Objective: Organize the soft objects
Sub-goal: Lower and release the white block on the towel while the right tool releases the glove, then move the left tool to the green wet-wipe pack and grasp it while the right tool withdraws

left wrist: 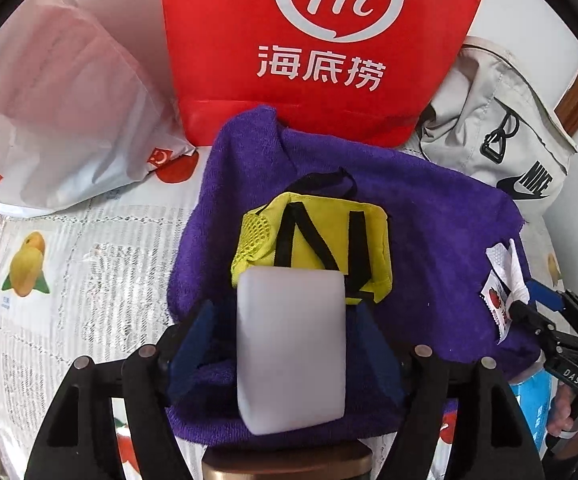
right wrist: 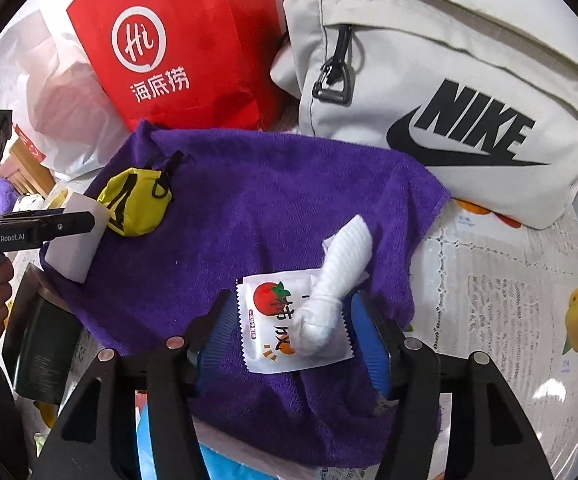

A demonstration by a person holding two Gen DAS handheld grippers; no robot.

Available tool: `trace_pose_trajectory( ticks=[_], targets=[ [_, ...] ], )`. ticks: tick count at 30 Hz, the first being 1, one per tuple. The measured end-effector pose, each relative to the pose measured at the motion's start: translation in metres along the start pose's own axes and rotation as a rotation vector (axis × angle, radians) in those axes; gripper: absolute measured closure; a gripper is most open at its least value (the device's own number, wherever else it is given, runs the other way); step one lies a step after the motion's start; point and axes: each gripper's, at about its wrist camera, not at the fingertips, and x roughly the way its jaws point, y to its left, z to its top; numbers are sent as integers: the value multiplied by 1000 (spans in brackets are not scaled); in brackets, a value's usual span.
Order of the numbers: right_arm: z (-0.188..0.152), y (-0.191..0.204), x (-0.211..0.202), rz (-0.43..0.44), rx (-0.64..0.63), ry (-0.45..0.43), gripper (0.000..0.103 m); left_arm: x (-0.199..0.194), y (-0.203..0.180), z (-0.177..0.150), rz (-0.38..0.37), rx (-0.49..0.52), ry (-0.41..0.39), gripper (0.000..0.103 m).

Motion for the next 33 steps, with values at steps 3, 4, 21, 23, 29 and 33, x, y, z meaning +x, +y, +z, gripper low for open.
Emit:
trace_pose_trajectory(
  ticks=[3, 4, 21, 23, 29, 33],
  targets=[
    [2, 2, -8, 5, 2, -9, 43, -5, -2, -2, 11, 2, -4, 31],
    [2, 4, -13, 3, -2, -16, 43, -10, -1, -4, 12, 1, -6, 31],
    [-39, 42, -101, 1, -24, -140, 43, -105, -12, -60, 51, 58, -164, 31],
    [-49, 46, -114, 2, -7, -154, 43, -117, -14, -71, 47, 52, -193, 31],
    [-82, 62, -147, 13, 2, -162, 43, -148, -20, -113, 21, 41, -224, 31],
    [-108, 71, -161, 27, 18, -139, 43, -159, -21, -139, -14, 35, -213, 31]
  ],
)
